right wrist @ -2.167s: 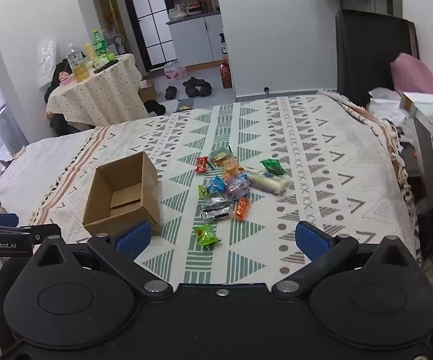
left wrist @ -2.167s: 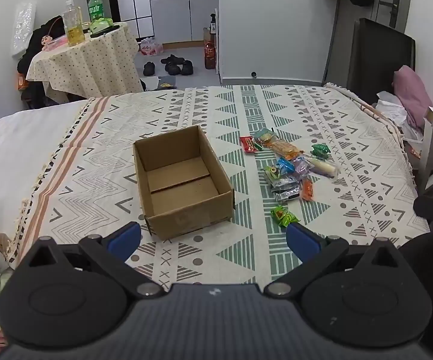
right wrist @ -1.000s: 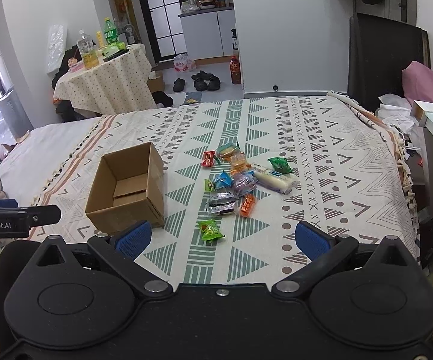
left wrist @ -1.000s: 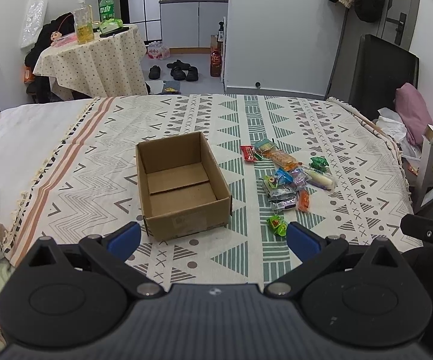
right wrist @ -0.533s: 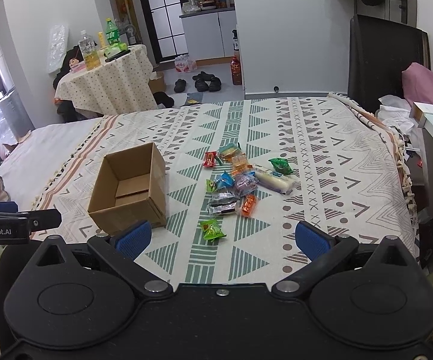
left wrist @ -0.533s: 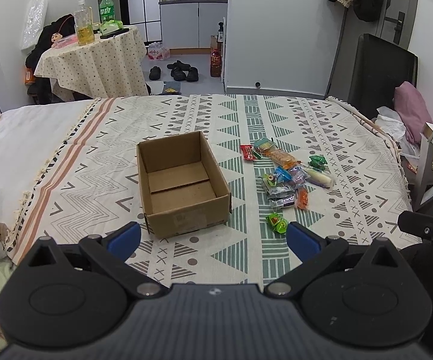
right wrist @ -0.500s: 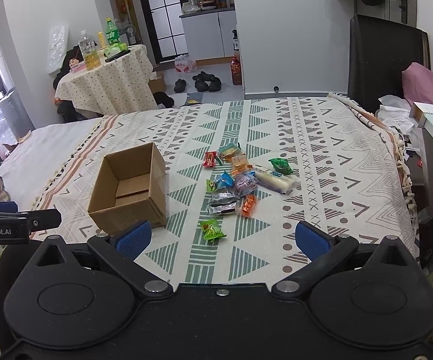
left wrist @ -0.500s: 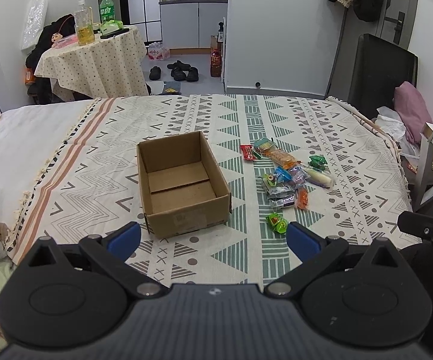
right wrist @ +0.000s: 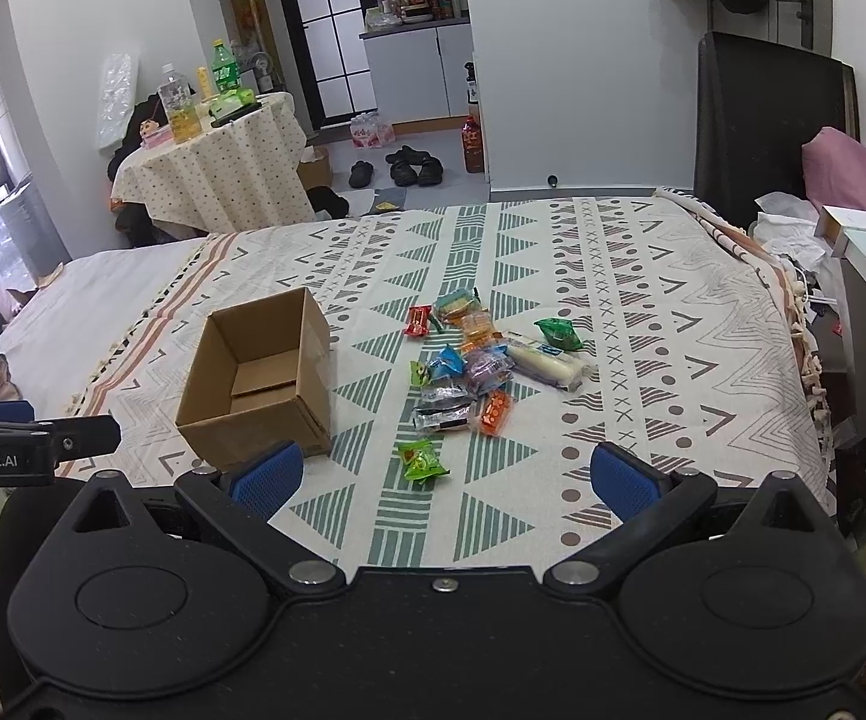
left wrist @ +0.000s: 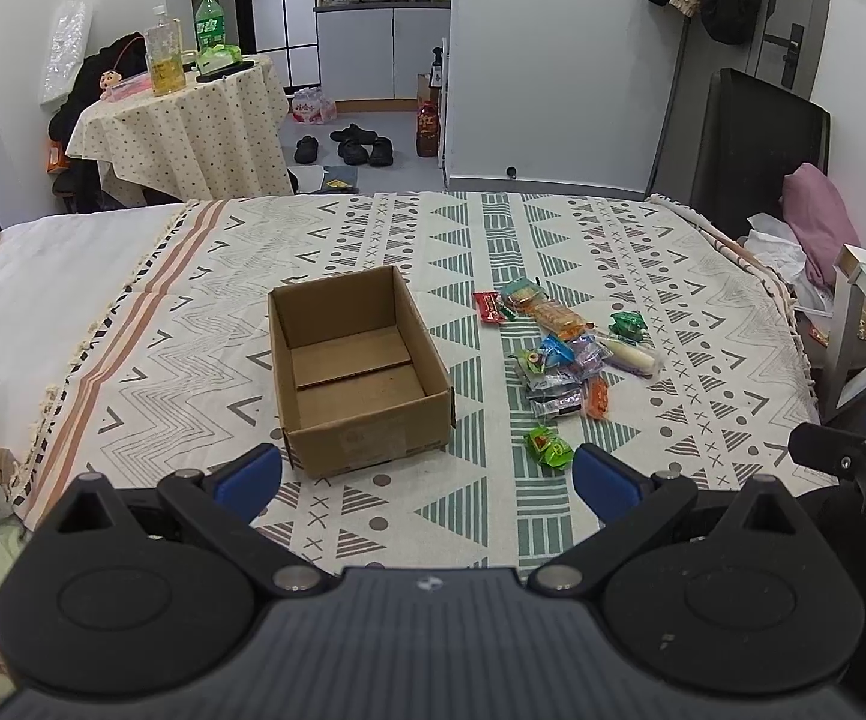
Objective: Organize snacks
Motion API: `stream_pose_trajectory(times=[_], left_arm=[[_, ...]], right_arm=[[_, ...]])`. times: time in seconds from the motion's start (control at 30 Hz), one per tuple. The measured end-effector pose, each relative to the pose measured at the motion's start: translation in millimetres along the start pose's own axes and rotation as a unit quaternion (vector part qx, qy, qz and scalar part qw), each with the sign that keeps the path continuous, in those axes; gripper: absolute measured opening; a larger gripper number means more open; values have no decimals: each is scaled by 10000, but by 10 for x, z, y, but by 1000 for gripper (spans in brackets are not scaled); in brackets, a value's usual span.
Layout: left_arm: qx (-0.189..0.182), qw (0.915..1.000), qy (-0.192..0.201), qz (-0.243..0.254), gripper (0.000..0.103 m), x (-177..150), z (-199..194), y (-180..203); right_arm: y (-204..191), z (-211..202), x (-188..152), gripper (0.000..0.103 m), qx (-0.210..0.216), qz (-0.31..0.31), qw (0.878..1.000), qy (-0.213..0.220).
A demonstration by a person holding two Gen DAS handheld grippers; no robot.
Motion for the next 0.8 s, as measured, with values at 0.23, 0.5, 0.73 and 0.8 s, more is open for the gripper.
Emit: stream_pose_trajectory(times=[0.23,0.5,0.73,0.8], left_arm=[[-20,10000,0,-12,103,-17,7,10],[-75,10000,-8,-14,103,-1,73,52],[-175,9998,48,-119,103,38,149,116],[-215,9996,63,-153,102,61,181,152]], right_arm=[[1,-5,-26,103,-39,12,10000,33],[21,20,-33,103,-36,35,10000,56],[124,81,-15,103,-94,61,9999,96],[182,103,-15,103,-127,93,9998,103]])
Point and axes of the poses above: each gripper's, at about its wrist camera, not at the fingertips, and z roughly the way its jaws point, y to its right, x to its top, the point moved 4 cm from there along z, roughly the way its jaws point, and after that the axes turned 14 degrees about x, right-handed, at the moved point
